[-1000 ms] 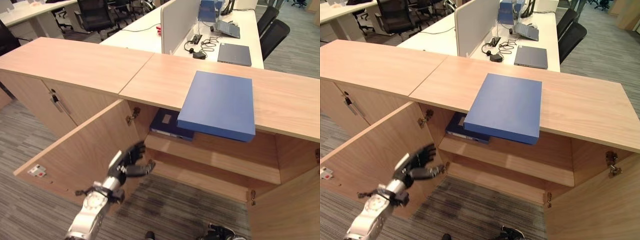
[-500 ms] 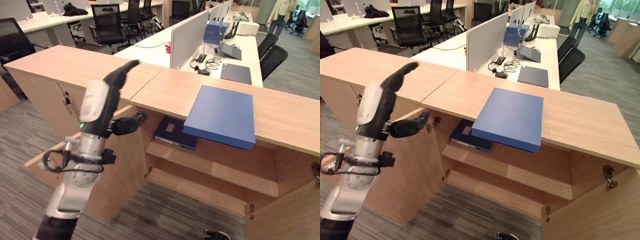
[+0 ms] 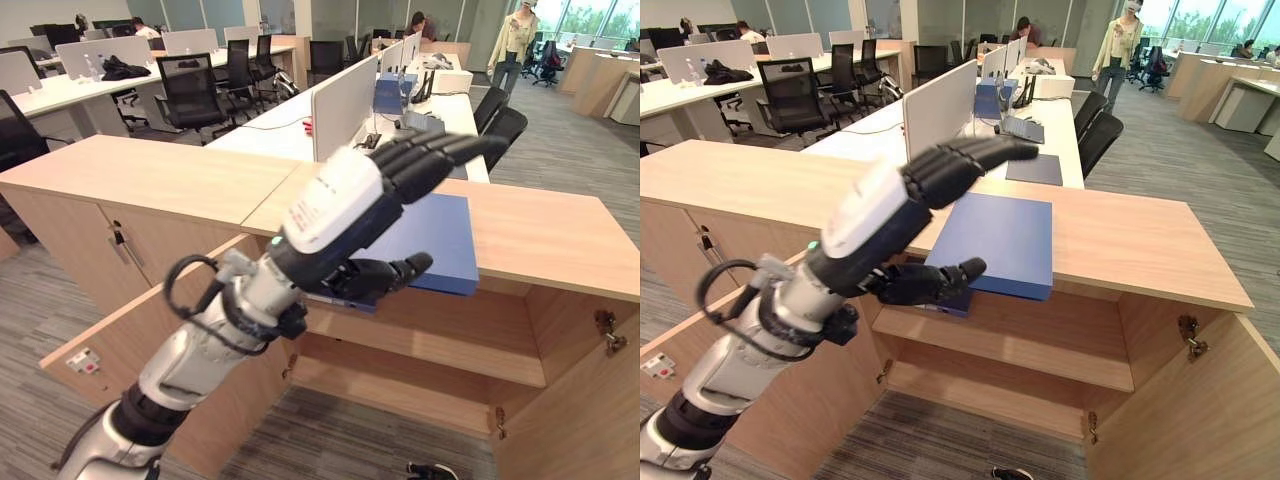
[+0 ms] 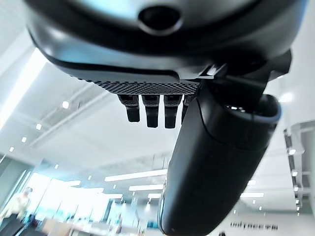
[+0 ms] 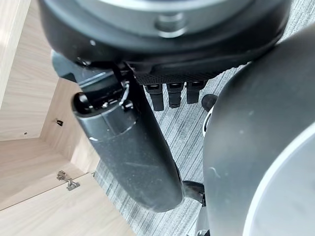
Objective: Put the empty folder in the office cabinet
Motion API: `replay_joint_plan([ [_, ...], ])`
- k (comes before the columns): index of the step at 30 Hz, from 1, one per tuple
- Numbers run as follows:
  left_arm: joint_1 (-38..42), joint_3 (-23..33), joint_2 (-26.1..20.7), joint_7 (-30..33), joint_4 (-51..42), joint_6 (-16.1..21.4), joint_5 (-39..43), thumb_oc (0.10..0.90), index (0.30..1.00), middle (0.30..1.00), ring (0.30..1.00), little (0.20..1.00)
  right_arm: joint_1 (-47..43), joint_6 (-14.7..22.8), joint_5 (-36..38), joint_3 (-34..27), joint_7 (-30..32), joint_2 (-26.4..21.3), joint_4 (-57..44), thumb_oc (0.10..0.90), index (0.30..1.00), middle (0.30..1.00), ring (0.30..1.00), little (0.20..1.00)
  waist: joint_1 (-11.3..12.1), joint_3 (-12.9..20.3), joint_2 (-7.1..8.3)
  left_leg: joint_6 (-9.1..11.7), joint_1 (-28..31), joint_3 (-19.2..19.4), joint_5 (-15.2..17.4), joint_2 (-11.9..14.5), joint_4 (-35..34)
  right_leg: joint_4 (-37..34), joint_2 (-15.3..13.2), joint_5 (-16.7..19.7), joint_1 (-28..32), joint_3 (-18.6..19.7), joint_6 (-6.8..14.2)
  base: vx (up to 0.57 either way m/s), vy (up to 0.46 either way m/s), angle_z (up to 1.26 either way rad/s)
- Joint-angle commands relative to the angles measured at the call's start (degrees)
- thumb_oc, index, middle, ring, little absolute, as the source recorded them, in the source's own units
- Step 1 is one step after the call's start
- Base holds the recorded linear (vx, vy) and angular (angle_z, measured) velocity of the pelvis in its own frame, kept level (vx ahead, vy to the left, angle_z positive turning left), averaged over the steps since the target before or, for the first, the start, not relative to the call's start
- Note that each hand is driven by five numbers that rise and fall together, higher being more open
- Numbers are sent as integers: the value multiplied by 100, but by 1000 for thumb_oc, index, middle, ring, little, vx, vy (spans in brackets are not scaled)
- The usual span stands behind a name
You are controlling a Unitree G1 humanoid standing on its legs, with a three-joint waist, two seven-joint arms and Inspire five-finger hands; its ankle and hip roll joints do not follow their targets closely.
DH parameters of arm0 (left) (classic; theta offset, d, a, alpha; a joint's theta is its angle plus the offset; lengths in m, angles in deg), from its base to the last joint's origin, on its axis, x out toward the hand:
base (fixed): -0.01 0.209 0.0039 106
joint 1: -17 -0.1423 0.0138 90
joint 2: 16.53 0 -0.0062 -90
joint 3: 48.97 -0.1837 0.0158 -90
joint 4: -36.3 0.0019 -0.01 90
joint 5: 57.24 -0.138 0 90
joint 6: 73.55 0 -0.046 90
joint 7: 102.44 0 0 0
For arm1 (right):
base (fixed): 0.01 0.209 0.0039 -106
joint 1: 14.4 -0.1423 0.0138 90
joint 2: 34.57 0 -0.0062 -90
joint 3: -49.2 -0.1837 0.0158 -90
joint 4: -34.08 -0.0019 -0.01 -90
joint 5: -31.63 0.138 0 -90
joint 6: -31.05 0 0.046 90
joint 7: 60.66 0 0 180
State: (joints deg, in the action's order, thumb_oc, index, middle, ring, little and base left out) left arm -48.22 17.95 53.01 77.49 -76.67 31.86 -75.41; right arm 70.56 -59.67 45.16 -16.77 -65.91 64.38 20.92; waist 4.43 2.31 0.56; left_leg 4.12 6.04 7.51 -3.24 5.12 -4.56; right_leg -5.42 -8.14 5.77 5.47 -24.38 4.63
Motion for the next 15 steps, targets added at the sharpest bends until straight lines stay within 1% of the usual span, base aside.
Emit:
replay_joint_plan([
  [1,948,212,122,96,179,-131,224,800,900,900,900,900,-350,32,-61,140,-152,333,109,800,900,900,900,900,-6,-101,188,-148,-146,64,389,-333,-44,42,151,-558,368,-347,158,0,0,0],
  [5,1215,-1,113,10,452,-150,15,800,900,900,900,900,-373,25,-92,198,-164,318,77,800,900,900,900,900,-47,-79,179,-147,-129,91,393,-326,-44,42,147,-555,368,-331,160,0,0,0],
  [6,1350,-120,120,3,683,-210,-110,800,900,900,900,900,-357,24,-98,214,-161,310,79,800,900,900,900,900,-90,-59,169,-148,-110,118,404,-319,-44,42,145,-556,363,-314,164,0,0,0],
  [10,1483,-246,115,7,885,-222,-299,800,900,900,900,900,-319,19,-120,229,-154,305,105,800,900,900,900,900,-125,-44,159,-148,-83,144,421,-322,-44,42,145,-555,374,-300,168,2,4,-4],
  [15,1759,-451,-10,62,1280,-284,-766,800,900,900,900,900,-231,13,-146,214,-133,276,168,800,900,900,900,900,-193,-10,128,-150,-41,185,446,-318,-44,42,139,-565,394,-278,182,2,1,-1],
])
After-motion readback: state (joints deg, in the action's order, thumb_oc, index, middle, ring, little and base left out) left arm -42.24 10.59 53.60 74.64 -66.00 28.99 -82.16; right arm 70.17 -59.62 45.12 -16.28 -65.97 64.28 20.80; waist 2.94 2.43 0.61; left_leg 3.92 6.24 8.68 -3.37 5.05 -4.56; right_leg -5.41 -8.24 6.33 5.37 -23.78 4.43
